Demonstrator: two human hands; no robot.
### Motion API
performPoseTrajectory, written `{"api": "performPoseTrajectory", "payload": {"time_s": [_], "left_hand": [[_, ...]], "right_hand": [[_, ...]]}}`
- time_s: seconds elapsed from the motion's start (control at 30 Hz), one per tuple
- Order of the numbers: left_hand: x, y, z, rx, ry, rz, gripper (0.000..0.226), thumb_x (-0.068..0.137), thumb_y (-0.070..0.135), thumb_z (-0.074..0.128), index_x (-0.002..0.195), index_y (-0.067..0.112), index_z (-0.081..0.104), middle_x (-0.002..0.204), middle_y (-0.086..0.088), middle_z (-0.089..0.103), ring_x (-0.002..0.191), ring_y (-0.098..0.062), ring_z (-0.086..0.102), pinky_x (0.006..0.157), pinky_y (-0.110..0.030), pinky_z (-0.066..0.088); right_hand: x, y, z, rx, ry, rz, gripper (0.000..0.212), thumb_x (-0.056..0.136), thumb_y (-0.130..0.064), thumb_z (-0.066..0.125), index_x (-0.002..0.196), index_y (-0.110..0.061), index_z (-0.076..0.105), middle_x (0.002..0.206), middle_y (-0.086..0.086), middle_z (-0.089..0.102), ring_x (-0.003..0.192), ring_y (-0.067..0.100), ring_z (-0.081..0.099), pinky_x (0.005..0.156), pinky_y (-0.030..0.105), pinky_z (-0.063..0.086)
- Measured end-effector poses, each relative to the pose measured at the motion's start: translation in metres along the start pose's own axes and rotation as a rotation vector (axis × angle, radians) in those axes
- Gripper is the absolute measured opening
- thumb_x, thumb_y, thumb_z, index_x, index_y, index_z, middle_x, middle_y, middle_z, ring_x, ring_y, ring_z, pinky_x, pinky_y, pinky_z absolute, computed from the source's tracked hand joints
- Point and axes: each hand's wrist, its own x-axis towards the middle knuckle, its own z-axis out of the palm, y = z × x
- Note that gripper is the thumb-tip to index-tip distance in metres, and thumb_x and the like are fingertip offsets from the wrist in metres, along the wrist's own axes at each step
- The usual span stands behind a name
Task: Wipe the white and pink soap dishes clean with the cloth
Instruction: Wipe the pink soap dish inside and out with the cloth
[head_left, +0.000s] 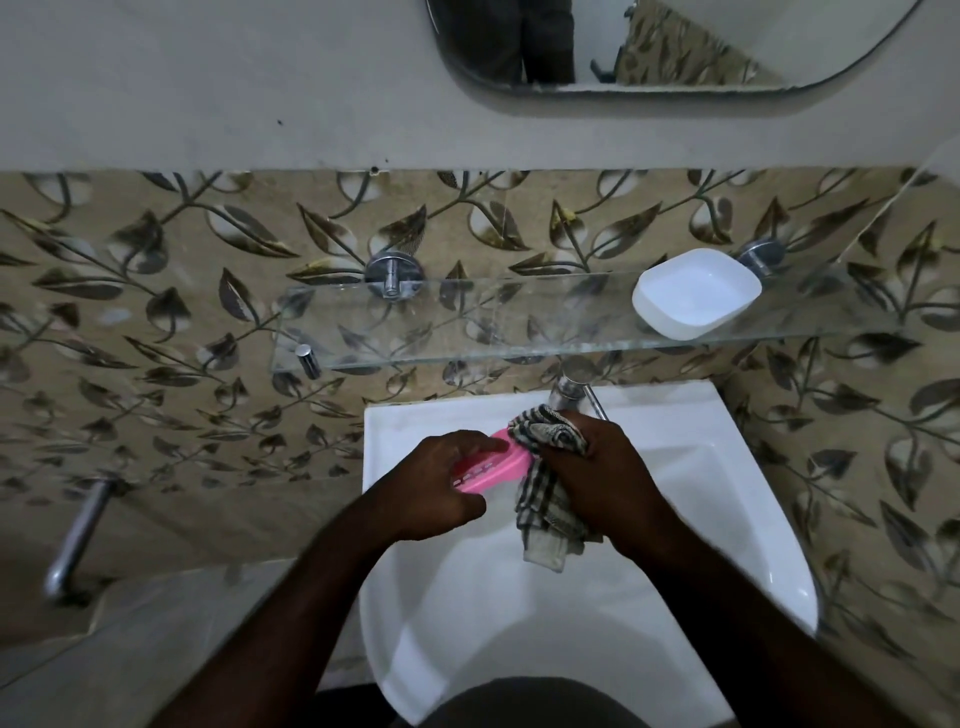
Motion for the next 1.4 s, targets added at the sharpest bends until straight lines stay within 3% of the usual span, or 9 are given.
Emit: {"api": "performPoseTrajectory", "payload": {"time_s": [0.23,0.37,0.63,0.77,0.87,0.97,1.13,1.3,1.4], "left_hand": [[-0.006,0.004,0.005,-0.25,-0.031,0.09,0.049,0.063,0.004,0.053,0.102,0.028,0.071,0.089,-0.003,0.068,0.065,-0.011,0.054,0.058,-0.023,0.039],[-0.006,0.002,0.004,-0.37,0.009,0.156,0.046,0.071,-0.006,0.055,0.103,0.022,0.074,0.11,0.005,0.069,0.092,-0.026,0.066,0.072,-0.03,0.046],[0.005,0.024,0.011,-0.051,0.273,0.132,0.009,0.073,0.02,0.062,0.067,0.013,0.064,0.061,0.006,0.064,0.059,0.006,0.055,0.055,-0.023,0.045],[0.002,0.027,0.009,-0.093,0.375,0.17,0.032,0.075,-0.014,0.057,0.084,0.015,0.067,0.073,0.014,0.062,0.069,0.011,0.059,0.063,-0.014,0.047],[0.005,0.022,0.013,-0.1,0.446,0.21,0.013,0.086,0.003,0.061,0.081,0.011,0.07,0.074,0.003,0.071,0.07,-0.004,0.063,0.064,-0.034,0.054],[0.007,0.022,0.017,-0.029,0.48,0.216,0.014,0.089,0.011,0.059,0.085,0.014,0.071,0.077,0.004,0.073,0.073,-0.007,0.065,0.065,-0.029,0.052],[0.001,0.024,0.02,-0.094,0.478,0.194,0.021,0.079,0.023,0.057,0.077,0.042,0.067,0.076,0.026,0.068,0.073,0.009,0.062,0.065,-0.014,0.048],[0.001,0.033,0.02,-0.029,0.537,0.288,0.03,0.087,-0.001,0.058,0.107,0.016,0.074,0.104,0.029,0.065,0.099,0.022,0.055,0.083,-0.004,0.041],[0.001,0.034,0.018,-0.03,0.54,0.289,0.024,0.084,-0.002,0.06,0.093,0.015,0.074,0.091,0.03,0.065,0.087,0.019,0.06,0.074,0.0,0.039]], "right_hand": [[0.001,0.0,-0.009,0.023,-0.137,0.019,0.023,0.087,-0.013,0.064,0.108,-0.019,0.07,0.102,-0.001,0.073,0.097,0.015,0.068,0.09,0.04,0.053],[0.001,0.0,-0.013,0.069,-0.228,-0.031,0.041,0.079,0.0,0.072,0.116,-0.017,0.065,0.108,-0.002,0.072,0.101,0.01,0.067,0.09,0.029,0.053],[-0.003,-0.035,0.003,-0.45,-0.106,-0.378,0.057,0.055,-0.013,0.064,0.108,-0.031,0.064,0.11,-0.009,0.065,0.095,0.016,0.065,0.076,0.035,0.054],[-0.021,-0.034,0.022,-0.635,0.067,-0.434,0.068,0.063,-0.008,0.064,0.126,-0.032,0.058,0.137,-0.003,0.056,0.094,0.02,0.069,0.066,0.026,0.056],[-0.011,-0.029,0.015,-0.521,0.084,-0.367,0.057,0.075,-0.025,0.051,0.132,-0.032,0.054,0.141,-0.005,0.053,0.111,0.016,0.064,0.082,0.026,0.054],[-0.003,-0.029,0.009,-0.46,0.098,-0.227,0.064,0.073,-0.023,0.046,0.136,-0.025,0.052,0.145,-0.004,0.05,0.125,0.018,0.055,0.101,0.033,0.047],[-0.028,-0.033,0.04,-0.699,0.061,-0.38,0.064,0.075,-0.017,0.04,0.137,-0.024,0.048,0.147,-0.003,0.047,0.094,0.019,0.069,0.07,0.034,0.059],[-0.002,-0.026,0.009,-0.501,0.114,-0.117,0.077,0.076,-0.005,0.061,0.145,-0.029,0.038,0.154,-0.015,0.033,0.13,0.012,0.049,0.1,0.026,0.042],[-0.013,-0.038,0.019,-0.602,0.129,-0.229,0.07,0.078,-0.01,0.048,0.146,-0.026,0.037,0.154,-0.009,0.034,0.12,0.018,0.059,0.091,0.031,0.051]]}}
